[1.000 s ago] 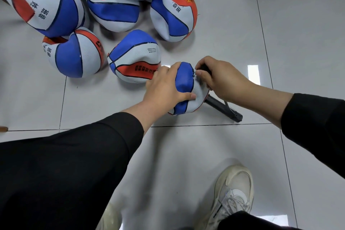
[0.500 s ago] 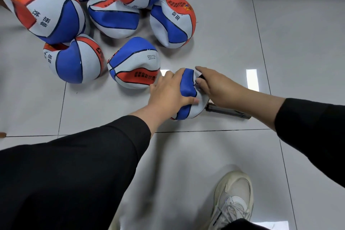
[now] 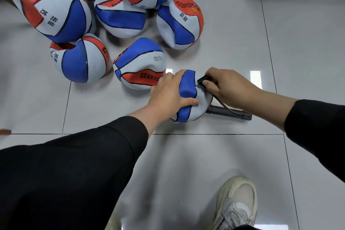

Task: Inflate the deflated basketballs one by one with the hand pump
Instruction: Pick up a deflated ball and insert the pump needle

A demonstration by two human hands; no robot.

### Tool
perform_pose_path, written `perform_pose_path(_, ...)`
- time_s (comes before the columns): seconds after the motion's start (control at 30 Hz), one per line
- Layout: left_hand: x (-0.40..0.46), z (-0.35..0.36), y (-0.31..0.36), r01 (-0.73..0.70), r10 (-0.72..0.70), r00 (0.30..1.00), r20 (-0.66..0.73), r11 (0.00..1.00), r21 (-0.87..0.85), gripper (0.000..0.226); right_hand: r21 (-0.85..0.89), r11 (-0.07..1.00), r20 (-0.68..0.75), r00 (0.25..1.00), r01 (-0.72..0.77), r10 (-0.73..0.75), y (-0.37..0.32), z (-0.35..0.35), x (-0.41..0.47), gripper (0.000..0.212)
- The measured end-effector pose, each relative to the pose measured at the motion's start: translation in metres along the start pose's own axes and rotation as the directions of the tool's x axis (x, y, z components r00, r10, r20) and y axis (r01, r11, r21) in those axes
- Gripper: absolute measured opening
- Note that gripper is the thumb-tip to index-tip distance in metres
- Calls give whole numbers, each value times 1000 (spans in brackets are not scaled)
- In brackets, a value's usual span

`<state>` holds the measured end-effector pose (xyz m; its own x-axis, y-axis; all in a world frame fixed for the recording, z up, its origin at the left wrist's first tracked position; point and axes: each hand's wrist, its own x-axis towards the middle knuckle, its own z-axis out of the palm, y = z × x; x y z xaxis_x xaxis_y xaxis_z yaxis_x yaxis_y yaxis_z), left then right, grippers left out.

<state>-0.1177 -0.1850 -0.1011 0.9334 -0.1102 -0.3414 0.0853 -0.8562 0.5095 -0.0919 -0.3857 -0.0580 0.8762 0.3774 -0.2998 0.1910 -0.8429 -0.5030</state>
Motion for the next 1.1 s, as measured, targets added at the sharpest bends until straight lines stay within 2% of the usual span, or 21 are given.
perform_pose_path(0.27,3,1,-4,-2,2,1000,3,1000,-28,101,-48,999,93,996,7,-2,-6,3,16,24)
perform_pose_path(0.63,8,8,-7,-20,19,1000,10,1000,24,101,-79,996,215,976,46,-28,-9,17,29,20)
perform_pose_path(0.77,9,10,-9,-16,16,1000,7,1000,3,101,-92,995,246,969,46,-22,-12,24,31,30)
perform_pose_path(1.0,8,12,-10,-46,46,999,2,999,28,100,-148,987,326,945,62,-10,-12,36,34,30)
perform_pose_path(1.1,7,12,-12,-51,51,999,12,999,7,103,-173,981,336,941,87,-24,-13,39,38,36)
